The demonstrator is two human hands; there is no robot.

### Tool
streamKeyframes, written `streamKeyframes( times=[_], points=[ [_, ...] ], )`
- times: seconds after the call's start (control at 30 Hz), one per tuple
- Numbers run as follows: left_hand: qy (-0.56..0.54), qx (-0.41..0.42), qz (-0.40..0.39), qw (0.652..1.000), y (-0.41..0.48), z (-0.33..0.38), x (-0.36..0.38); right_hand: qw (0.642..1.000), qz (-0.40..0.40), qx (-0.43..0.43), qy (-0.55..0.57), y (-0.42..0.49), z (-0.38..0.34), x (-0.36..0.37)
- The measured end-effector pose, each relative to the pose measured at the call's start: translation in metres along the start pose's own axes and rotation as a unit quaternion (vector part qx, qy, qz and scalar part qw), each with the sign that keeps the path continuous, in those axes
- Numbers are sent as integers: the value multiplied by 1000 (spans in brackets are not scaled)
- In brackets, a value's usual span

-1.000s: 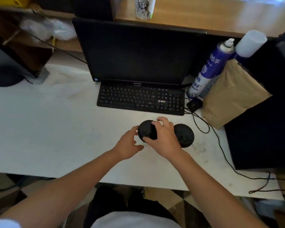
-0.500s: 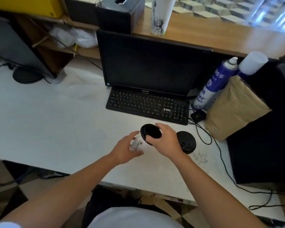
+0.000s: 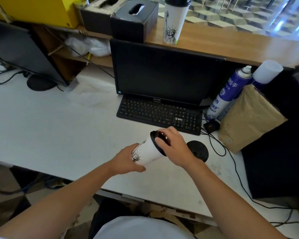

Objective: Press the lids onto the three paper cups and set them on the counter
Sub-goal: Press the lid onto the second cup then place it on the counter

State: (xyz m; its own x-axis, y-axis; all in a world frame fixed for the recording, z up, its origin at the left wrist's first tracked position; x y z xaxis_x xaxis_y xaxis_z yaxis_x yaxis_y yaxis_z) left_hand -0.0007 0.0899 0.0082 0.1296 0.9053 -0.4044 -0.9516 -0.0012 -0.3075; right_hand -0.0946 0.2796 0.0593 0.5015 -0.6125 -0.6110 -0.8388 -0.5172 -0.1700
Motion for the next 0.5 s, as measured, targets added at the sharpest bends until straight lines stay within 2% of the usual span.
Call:
streamKeyframes(
  times=[0.1, 0.2, 0.37, 0.5],
  points=[
    [-44, 13, -3, 999, -4, 2, -3, 994, 4, -101, -48, -5, -7, -4],
    [-78, 15, -27, 996, -6, 6, -4, 987, 22, -155, -47, -7, -16, -6],
    [-64, 31, -25, 997, -3, 12, -11, 981, 50, -179, -53, -6, -19, -7],
    [-23, 44, 32, 998, -1, 12, -15, 979, 63, -183, -68, -3, -25, -7]
  ],
)
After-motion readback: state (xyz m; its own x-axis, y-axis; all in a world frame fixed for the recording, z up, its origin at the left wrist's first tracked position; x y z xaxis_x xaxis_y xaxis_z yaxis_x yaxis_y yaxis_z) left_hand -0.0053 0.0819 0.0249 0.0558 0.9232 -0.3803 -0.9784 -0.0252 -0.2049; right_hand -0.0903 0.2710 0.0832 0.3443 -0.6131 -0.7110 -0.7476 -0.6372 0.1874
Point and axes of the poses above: each hand's wrist, its own y-axis towards the middle knuckle, its own x-axis out of the palm, z = x × y, the point moved 1 cm from there along y, towards the middle knuckle, and after that the axes turned 6 degrees about x, right-handed, at the moved point
